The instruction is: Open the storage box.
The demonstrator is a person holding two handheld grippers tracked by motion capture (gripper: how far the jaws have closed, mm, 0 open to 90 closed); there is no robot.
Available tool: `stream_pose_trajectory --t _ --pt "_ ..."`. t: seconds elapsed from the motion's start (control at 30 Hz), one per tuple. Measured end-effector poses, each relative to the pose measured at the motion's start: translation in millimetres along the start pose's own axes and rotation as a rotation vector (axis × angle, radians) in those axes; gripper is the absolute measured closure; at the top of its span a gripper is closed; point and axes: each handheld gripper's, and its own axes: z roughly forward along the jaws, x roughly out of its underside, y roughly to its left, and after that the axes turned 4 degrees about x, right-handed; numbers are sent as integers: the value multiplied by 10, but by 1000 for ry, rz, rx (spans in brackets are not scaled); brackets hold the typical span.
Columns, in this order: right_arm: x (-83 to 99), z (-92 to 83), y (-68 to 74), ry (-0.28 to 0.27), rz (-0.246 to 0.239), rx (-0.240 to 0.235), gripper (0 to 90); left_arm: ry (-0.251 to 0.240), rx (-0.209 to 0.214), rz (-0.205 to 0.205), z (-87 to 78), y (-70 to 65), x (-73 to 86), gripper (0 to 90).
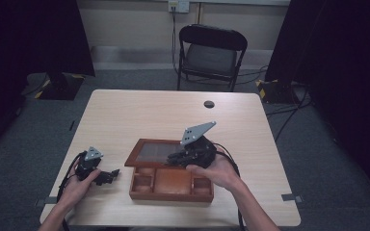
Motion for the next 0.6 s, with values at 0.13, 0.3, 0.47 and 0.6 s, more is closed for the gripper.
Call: stream_pose_trajectory --t 0.13,0.3,0.47,0.6 --pt "-26 -14 -15 0 2 4 826 1 1 1 0 1 -1 0" --pt "-65 -36 -41 2 -1 7 827 1 2 -3 0 -1 0 0" --pt "-89 -46 -62 -1 -4 5 828 0 2 -3 1 -2 1 0" --pt "-95 -47 -67 1 -6 6 828 0 3 -2 1 -1 0 0"
